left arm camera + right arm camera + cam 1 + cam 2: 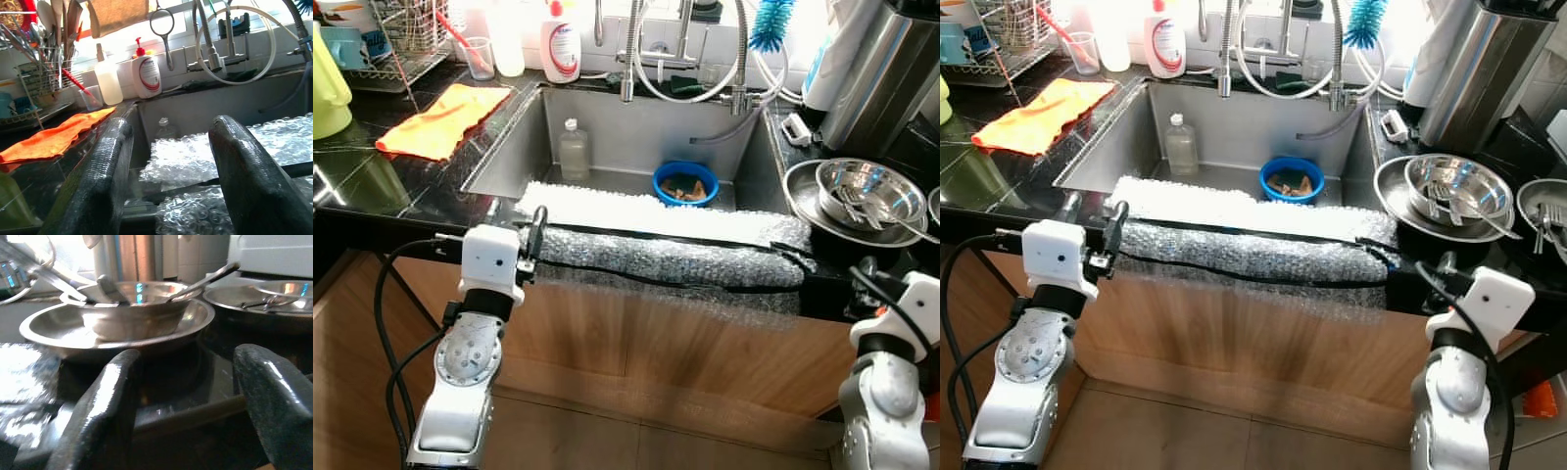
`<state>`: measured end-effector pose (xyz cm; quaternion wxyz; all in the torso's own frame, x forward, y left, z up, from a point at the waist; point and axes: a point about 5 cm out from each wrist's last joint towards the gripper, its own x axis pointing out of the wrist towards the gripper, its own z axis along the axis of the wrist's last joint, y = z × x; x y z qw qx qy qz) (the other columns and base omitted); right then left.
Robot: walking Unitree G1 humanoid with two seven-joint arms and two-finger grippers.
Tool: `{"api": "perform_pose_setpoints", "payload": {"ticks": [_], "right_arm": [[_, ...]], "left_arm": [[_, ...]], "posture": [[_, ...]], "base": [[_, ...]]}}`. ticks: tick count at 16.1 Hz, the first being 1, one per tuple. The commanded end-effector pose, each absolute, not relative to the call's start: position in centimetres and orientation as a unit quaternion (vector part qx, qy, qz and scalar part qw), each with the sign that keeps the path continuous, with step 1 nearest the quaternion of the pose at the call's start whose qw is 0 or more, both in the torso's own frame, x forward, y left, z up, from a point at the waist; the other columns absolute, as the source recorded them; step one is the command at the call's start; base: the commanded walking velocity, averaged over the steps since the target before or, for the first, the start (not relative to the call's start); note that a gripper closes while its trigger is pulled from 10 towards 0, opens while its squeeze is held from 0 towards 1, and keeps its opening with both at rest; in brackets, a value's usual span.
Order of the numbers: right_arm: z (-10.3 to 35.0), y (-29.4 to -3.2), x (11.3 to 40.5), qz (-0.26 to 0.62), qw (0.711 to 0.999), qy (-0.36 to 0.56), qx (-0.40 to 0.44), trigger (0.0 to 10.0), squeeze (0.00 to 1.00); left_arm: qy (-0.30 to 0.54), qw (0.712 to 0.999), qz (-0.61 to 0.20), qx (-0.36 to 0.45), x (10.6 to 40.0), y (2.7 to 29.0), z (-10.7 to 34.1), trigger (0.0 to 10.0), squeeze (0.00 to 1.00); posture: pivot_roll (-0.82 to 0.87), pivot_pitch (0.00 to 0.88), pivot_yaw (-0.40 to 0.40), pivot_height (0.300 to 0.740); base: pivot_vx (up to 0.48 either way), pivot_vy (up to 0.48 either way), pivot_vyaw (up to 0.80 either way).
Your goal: Kitchen organization
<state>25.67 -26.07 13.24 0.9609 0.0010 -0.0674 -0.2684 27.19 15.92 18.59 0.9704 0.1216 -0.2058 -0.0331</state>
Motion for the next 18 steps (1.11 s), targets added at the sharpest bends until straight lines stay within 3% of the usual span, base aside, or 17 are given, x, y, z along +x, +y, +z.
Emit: {"api": "perform_pose_setpoints", "payload": {"ticks": [1,2,12,18], "right_arm": [[13.3,-26.7,25.6,-0.284,0.957,-0.065,-0.001,10.0,0.18],[13.4,-27.0,25.7,-0.292,0.954,-0.067,0.004,10.0,0.0],[13.9,-27.9,25.6,-0.34,0.936,-0.082,0.041,10.0,0.0],[14.4,-27.3,26.3,-0.316,0.942,-0.099,0.061,10.0,0.0]], "left_arm": [[-0.195,0.971,-0.044,0.13,27.0,15.7,17.9,10.0,0.0],[-0.192,0.972,-0.044,0.132,27.0,15.8,17.7,10.0,0.0],[-0.191,0.97,-0.04,0.144,26.8,16.1,17.6,10.0,0.0],[-0.214,0.965,-0.04,0.147,27.0,16.0,18.9,10.0,0.0]], "posture": [[0.05,0.054,-0.029,0.74],[0.06,0.051,-0.032,0.74],[0.07,0.069,-0.034,0.74],[0.07,0.074,-0.032,0.74]], "base": [[0.0,0.0,0.0],[0.0,0.0,0.0],[0.0,0.0,0.0],[0.0,0.0,0.0]]}}
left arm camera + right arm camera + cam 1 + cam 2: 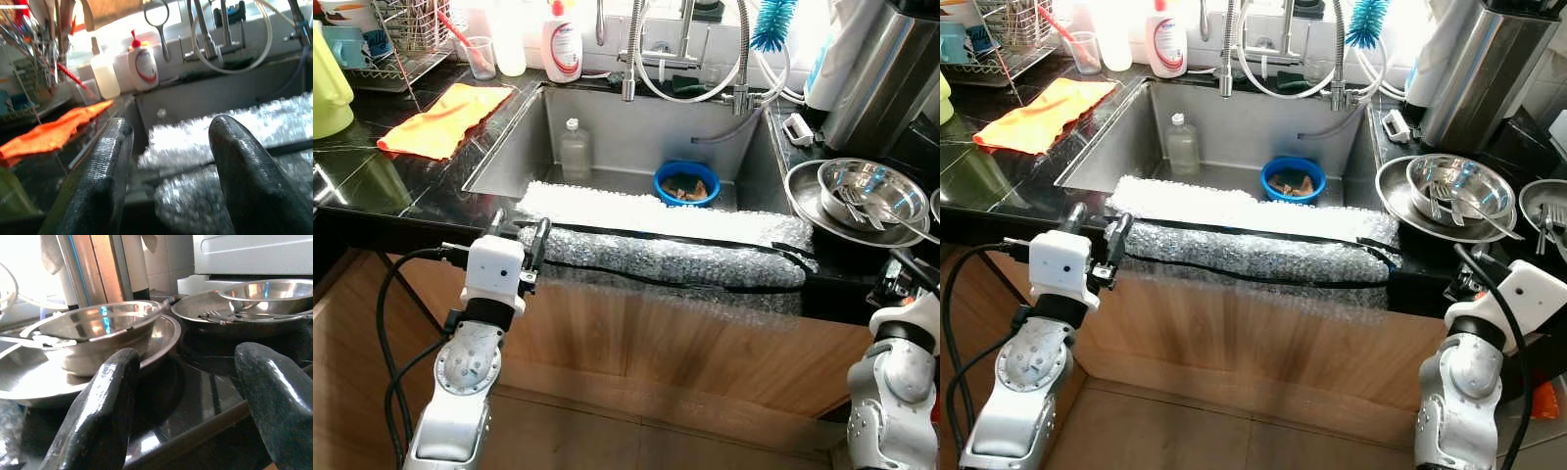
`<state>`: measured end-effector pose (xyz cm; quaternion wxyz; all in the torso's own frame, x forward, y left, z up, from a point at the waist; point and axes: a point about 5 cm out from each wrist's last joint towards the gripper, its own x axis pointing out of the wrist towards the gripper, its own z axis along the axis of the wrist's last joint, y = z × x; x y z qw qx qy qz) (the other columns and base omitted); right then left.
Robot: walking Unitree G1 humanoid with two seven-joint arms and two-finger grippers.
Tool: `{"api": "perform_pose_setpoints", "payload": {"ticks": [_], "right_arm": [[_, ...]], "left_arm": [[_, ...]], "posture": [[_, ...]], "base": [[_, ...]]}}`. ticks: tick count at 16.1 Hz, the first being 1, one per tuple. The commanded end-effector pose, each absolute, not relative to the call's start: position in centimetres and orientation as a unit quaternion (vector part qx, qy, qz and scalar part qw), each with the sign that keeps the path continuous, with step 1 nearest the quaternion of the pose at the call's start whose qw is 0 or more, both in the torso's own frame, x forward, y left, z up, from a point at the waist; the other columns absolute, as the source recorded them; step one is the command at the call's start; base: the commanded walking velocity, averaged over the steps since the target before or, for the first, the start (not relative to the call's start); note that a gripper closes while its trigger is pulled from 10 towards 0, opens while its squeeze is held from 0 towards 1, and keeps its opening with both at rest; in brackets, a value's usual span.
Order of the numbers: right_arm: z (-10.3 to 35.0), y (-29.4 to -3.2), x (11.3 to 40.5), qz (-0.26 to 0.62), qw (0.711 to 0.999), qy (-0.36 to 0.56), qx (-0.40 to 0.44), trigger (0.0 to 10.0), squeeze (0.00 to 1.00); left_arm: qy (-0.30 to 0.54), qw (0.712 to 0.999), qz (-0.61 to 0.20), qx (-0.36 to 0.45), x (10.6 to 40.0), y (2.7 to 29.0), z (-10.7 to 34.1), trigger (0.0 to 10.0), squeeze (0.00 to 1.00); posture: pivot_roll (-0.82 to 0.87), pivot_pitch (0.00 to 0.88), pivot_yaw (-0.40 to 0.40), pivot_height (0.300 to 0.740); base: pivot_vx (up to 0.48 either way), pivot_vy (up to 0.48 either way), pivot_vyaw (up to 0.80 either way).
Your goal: Kitchen organization
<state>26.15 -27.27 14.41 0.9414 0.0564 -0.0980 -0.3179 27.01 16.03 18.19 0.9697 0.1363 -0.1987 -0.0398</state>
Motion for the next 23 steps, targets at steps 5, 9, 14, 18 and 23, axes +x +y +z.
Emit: {"api": "perform_pose_setpoints", "payload": {"ticks": [5,9,14,18,23], "right_arm": [[14.0,-26.2,26.2,-0.286,0.953,-0.094,0.041,10.0,0.0],[14.2,-25.8,25.9,-0.27,0.956,-0.107,0.032,10.0,0.0],[13.0,-23.8,25.2,-0.24,0.965,-0.092,0.046,10.0,0.0],[13.8,-22.8,24.8,-0.208,0.971,-0.115,-0.019,10.0,0.0],[14.7,-24.6,25.9,-0.259,0.956,-0.126,0.06,10.0,0.0]], "left_arm": [[-0.24,0.96,-0.047,0.137,27.2,15.5,20.3,10.0,0.0],[-0.219,0.966,-0.045,0.132,27.0,15.6,19.0,10.0,0.0],[-0.211,0.969,-0.037,0.123,27.1,15.8,18.6,10.0,0.0],[-0.217,0.969,-0.031,0.116,27.1,15.8,18.7,10.0,0.0],[-0.213,0.969,-0.033,0.119,27.2,15.6,18.3,10.0,0.0]], "posture": [[0.07,0.074,-0.028,0.74],[0.07,0.077,-0.029,0.74],[0.07,0.077,-0.031,0.74],[0.06,0.077,-0.031,0.74],[0.06,0.075,-0.038,0.74]], "base": [[0.0,0.0,0.0],[0.0,0.0,0.0],[0.0,0.0,0.0],[0.0,0.0,0.0],[0.0,0.0,0.0]]}}
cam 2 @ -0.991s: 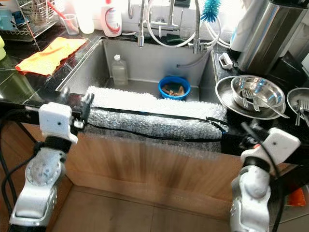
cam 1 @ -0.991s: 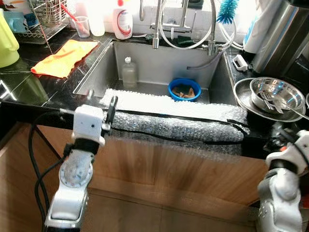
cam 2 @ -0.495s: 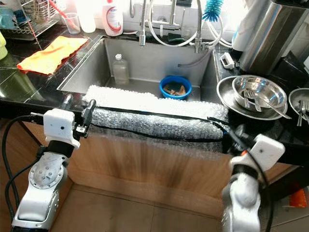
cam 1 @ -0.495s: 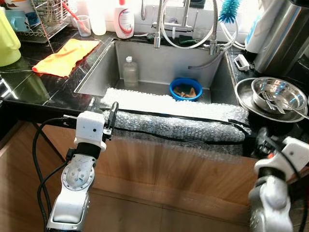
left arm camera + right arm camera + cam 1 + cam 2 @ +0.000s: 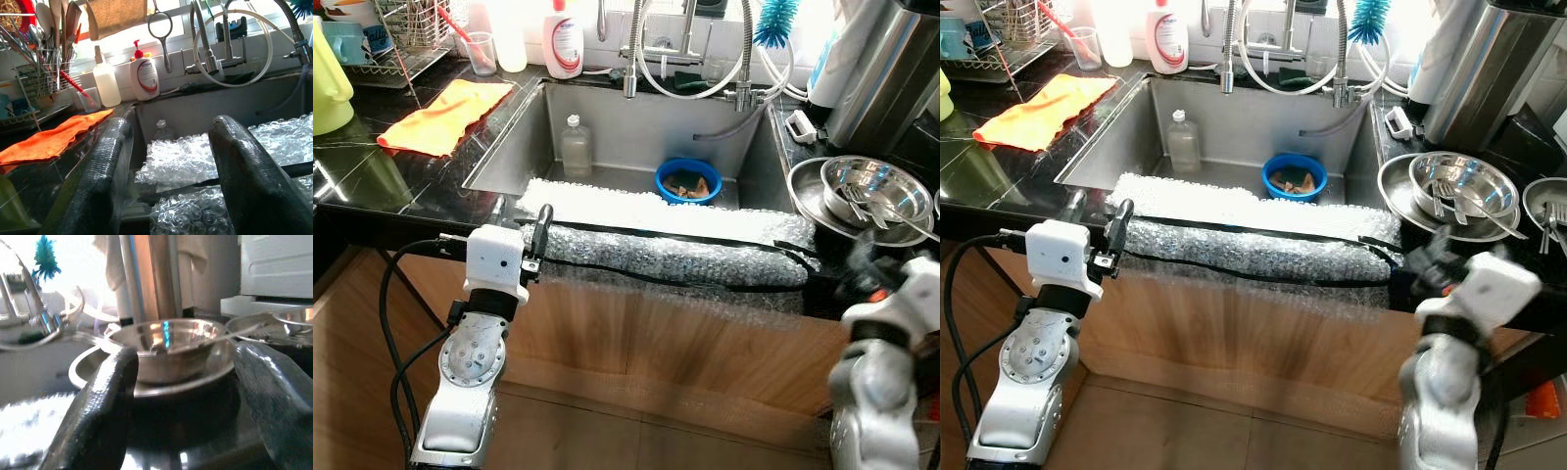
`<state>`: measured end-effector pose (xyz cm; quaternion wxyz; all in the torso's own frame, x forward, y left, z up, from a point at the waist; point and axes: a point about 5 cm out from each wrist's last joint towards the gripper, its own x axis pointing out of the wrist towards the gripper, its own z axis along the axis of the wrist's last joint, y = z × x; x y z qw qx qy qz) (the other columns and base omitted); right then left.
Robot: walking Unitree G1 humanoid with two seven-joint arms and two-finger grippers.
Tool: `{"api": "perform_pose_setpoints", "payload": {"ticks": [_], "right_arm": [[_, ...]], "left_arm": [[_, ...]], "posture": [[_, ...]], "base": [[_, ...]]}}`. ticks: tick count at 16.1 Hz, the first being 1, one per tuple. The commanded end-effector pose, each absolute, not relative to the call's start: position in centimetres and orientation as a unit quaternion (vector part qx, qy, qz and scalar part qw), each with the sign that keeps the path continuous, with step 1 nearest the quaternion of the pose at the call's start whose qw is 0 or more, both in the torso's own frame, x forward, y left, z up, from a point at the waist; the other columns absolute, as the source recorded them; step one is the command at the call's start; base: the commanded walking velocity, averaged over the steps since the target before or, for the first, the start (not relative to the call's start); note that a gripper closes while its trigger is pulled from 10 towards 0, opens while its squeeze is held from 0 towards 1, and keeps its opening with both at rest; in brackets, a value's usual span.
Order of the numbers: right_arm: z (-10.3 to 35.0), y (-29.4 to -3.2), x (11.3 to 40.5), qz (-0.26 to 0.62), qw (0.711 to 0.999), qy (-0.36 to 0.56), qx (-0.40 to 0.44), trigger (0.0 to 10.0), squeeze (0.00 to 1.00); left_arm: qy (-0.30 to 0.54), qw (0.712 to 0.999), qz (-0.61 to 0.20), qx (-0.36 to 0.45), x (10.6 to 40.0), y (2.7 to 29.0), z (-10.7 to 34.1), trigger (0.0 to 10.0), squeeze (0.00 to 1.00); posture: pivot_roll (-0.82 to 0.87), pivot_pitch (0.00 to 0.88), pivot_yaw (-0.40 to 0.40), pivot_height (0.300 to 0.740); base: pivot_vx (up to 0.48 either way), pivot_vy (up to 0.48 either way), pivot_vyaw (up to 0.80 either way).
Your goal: Kitchen organization
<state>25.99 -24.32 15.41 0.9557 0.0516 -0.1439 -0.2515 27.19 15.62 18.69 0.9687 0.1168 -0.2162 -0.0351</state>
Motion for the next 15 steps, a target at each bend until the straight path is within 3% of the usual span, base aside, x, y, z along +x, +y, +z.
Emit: {"api": "perform_pose_setpoints", "payload": {"ticks": [1,15], "right_arm": [[14.7,-24.7,25.9,-0.268,0.952,-0.125,0.074,10.0,0.0],[16.8,-27.0,26.1,-0.304,0.93,-0.173,0.11,10.0,0.0]], "left_arm": [[-0.213,0.969,-0.032,0.12,27.1,15.7,18.3,10.0,0.0],[-0.213,0.969,-0.025,0.122,26.9,15.8,18.1,10.0,0.0]], "posture": [[0.07,0.075,-0.038,0.74],[0.06,0.051,-0.038,0.74]], "base": [[0.0,0.0,0.0],[0.0,0.0,0.0]]}}
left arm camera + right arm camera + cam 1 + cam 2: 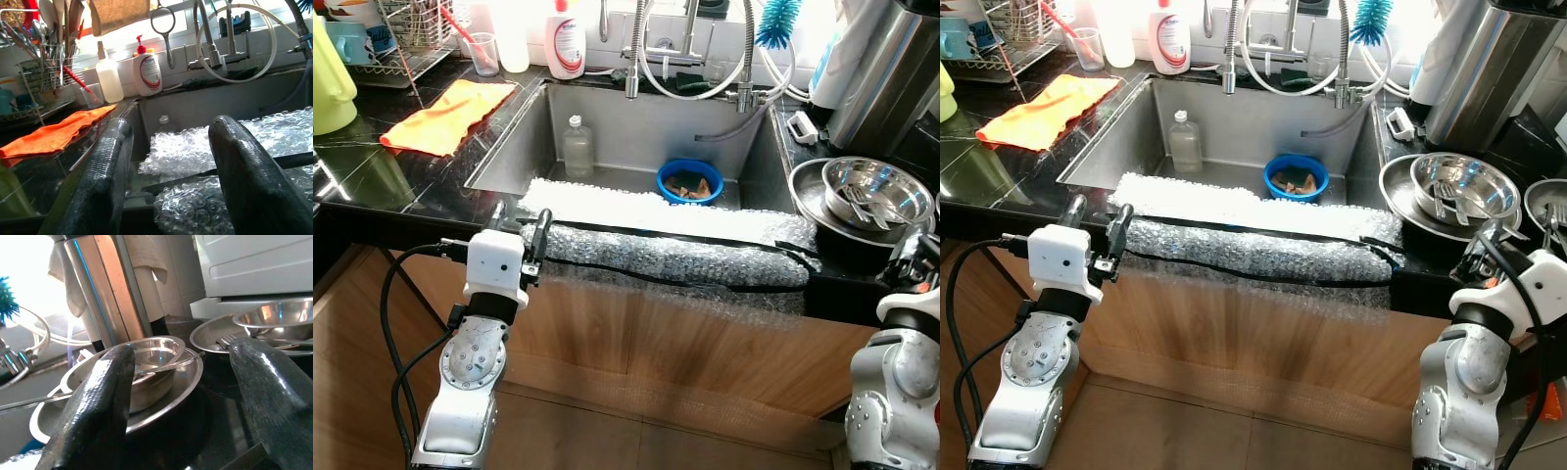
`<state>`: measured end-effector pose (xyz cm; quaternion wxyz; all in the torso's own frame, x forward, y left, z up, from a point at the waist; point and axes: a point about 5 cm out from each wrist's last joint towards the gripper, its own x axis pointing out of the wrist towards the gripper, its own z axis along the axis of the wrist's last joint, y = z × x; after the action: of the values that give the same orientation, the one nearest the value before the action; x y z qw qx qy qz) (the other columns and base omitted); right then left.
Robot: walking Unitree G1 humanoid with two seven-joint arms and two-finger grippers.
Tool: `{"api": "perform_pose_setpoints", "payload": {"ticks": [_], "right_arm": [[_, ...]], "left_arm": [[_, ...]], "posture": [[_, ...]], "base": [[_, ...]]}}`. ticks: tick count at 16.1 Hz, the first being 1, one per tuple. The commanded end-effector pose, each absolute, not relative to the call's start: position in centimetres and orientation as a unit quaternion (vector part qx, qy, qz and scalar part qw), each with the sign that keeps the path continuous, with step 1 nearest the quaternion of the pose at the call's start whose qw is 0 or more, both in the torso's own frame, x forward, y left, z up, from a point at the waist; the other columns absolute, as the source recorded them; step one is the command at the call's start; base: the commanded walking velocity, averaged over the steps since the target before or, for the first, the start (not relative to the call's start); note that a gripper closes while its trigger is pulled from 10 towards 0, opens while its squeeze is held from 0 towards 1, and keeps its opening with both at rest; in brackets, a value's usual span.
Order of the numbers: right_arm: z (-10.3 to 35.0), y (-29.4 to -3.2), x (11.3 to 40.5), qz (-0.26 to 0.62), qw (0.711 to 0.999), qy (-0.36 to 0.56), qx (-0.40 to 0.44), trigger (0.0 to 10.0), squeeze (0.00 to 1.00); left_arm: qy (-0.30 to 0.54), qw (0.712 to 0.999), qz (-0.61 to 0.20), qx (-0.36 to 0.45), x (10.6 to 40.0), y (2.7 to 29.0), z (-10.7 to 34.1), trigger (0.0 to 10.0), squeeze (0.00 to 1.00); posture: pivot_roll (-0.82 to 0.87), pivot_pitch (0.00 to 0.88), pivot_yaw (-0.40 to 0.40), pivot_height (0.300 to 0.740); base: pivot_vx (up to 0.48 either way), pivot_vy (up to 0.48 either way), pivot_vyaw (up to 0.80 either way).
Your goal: Kitchen organization
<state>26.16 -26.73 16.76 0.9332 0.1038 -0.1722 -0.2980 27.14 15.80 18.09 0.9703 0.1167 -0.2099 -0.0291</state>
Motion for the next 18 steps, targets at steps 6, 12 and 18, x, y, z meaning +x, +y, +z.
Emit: {"api": "perform_pose_setpoints", "payload": {"ticks": [6,12,18], "right_arm": [[16.3,-27.1,27.7,-0.297,0.921,-0.159,0.195,10.0,0.0],[16.3,-26.9,28.6,-0.299,0.909,-0.164,0.24,10.0,0.0],[16.9,-28.0,28.9,-0.311,0.899,-0.185,0.247,10.0,0.0]], "left_arm": [[-0.211,0.97,-0.011,0.124,26.6,15.9,17.9,10.0,0.0],[-0.211,0.969,-0.008,0.127,26.6,16.1,17.9,10.0,0.0],[-0.211,0.969,-0.006,0.129,26.6,16.1,17.9,10.0,0.0]], "posture": [[0.07,0.07,-0.047,0.74],[0.07,0.076,-0.041,0.74],[0.07,0.081,-0.037,0.74]], "base": [[0.0,0.0,0.0],[0.0,0.0,0.0],[0.0,0.0,0.0]]}}
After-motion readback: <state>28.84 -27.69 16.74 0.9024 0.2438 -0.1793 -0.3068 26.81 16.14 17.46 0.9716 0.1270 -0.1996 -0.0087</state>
